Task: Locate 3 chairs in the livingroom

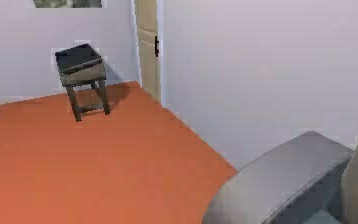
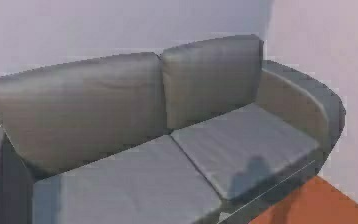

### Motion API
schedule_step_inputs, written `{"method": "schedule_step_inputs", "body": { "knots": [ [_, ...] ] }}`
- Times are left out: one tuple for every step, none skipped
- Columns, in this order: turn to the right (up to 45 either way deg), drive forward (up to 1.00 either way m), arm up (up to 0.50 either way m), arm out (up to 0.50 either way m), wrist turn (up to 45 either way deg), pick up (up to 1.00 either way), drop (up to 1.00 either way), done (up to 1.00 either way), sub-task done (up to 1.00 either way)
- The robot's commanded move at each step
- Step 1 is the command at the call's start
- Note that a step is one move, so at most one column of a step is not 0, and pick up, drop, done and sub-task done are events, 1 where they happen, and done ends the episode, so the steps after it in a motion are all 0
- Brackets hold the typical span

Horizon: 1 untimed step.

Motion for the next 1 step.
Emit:
{"method": "schedule_step_inputs", "body": {
  "knots": [
    [-45.0, 0.00, 0.00, 0.00, 0.0, 0.00, 0.00, 0.00, 0.00]
  ]
}}
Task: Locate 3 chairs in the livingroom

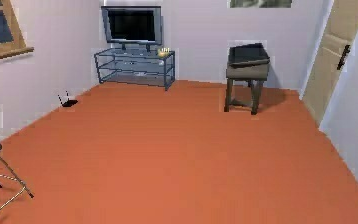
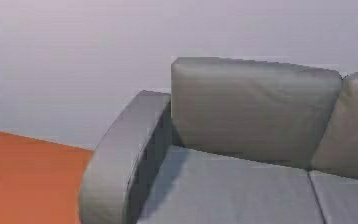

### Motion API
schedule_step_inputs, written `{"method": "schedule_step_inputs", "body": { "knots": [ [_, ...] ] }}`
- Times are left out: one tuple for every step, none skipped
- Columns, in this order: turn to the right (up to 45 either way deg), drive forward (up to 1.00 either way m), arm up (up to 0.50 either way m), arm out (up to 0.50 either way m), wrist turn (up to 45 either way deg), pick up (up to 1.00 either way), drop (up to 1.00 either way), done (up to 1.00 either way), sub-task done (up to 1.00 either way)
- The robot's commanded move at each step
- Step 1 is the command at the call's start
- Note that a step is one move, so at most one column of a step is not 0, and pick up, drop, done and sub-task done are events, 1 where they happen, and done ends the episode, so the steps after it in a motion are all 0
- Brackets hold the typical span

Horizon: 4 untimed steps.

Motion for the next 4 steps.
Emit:
{"method": "schedule_step_inputs", "body": {
  "knots": [
    [-45.0, 0.00, 0.00, 0.00, 0.0, 0.00, 0.00, 0.00, 0.00],
    [-30.0, 0.00, 0.00, 0.00, 0.0, 0.00, 0.00, 0.00, 0.00],
    [0.0, 0.25, 0.00, 0.00, 0.0, 0.00, 0.00, 0.00, 0.00],
    [-21.0, 0.00, 0.00, 0.00, 0.0, 0.00, 0.00, 0.00, 0.00]
  ]
}}
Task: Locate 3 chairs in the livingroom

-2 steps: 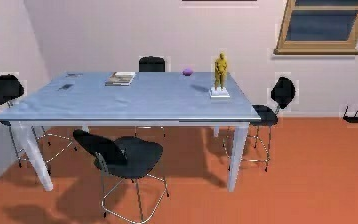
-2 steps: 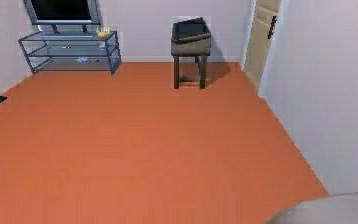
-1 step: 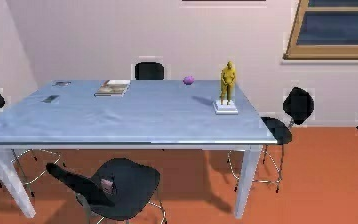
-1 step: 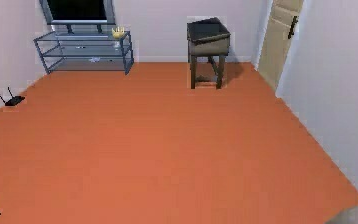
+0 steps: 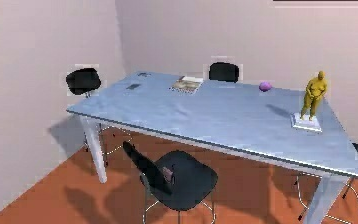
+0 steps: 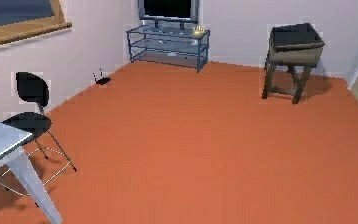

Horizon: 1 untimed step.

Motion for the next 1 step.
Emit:
{"method": "schedule_step_inputs", "body": {
  "knots": [
    [0.0, 0.00, 0.00, 0.00, 0.0, 0.00, 0.00, 0.00, 1.00]
  ]
}}
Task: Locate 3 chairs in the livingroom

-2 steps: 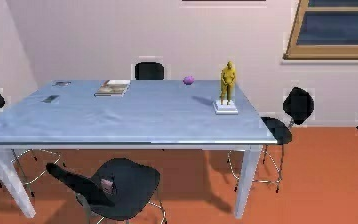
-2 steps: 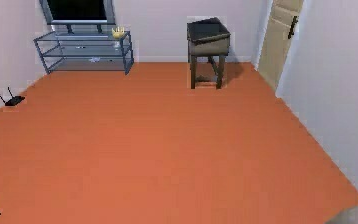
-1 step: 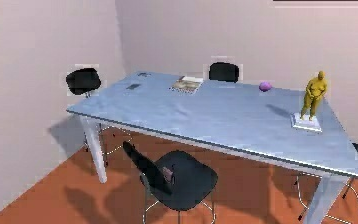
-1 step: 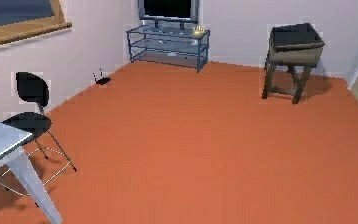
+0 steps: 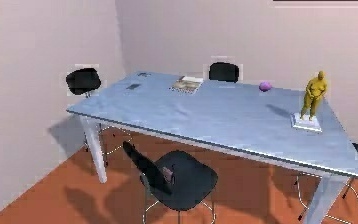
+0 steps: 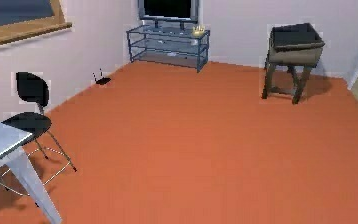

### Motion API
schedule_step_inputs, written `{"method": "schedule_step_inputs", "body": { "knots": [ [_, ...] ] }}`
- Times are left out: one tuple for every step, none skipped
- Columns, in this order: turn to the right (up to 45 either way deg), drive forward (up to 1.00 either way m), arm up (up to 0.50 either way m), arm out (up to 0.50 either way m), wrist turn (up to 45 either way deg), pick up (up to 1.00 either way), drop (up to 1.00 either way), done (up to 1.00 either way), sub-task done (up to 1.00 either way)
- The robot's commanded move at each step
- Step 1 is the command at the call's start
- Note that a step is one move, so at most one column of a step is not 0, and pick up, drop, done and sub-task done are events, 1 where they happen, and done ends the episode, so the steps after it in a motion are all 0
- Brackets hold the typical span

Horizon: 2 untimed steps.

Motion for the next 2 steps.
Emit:
{"method": "schedule_step_inputs", "body": {
  "knots": [
    [45.0, 0.00, 0.00, 0.00, 0.0, 0.00, 0.00, 0.00, 0.00],
    [30.0, 0.00, 0.00, 0.00, 0.0, 0.00, 0.00, 0.00, 0.00]
  ]
}}
